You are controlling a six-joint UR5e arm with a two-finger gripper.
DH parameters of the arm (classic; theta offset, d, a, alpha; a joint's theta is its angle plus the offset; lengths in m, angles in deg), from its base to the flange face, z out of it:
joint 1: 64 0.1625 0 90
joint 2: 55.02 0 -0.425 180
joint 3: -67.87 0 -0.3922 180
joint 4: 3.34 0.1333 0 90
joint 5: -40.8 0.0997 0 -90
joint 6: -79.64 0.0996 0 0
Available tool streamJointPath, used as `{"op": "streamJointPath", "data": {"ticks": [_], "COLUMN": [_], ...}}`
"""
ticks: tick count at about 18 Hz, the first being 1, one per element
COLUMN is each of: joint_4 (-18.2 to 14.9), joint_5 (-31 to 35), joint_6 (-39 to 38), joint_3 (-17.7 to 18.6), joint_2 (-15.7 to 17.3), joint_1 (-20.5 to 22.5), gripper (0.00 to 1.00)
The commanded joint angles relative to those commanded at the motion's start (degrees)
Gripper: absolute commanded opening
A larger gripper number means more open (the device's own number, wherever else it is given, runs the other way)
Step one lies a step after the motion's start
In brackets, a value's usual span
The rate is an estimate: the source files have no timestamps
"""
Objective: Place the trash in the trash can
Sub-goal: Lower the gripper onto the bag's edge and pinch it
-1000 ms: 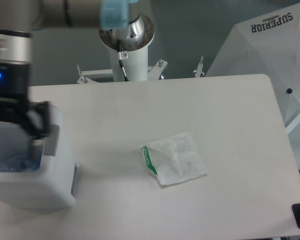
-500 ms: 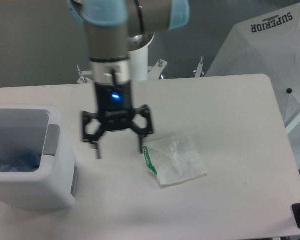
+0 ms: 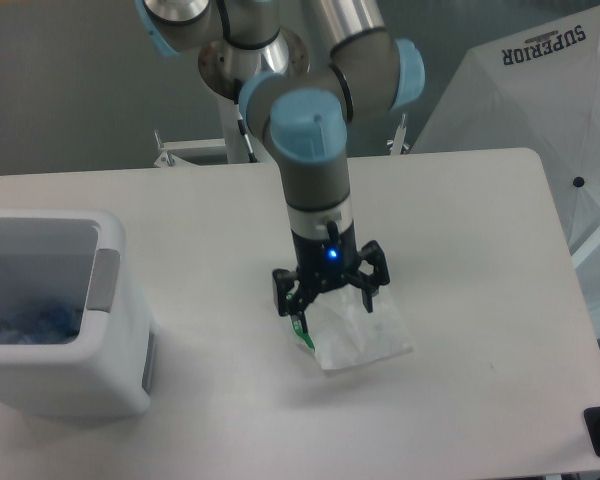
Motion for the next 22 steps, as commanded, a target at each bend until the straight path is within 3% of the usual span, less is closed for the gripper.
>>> {"op": "streamJointPath", "data": {"ticks": [9,22], "joint_4": [0.09,0.18], "joint_5": [2.37,4.39], "joint_6": [-0.18,0.35], "joint_3": [-0.52,-1.32], "joint_2": [-6.24,-9.94], "joint_1": [-2.28,-3.08], "gripper": [1.00,1.00]}}
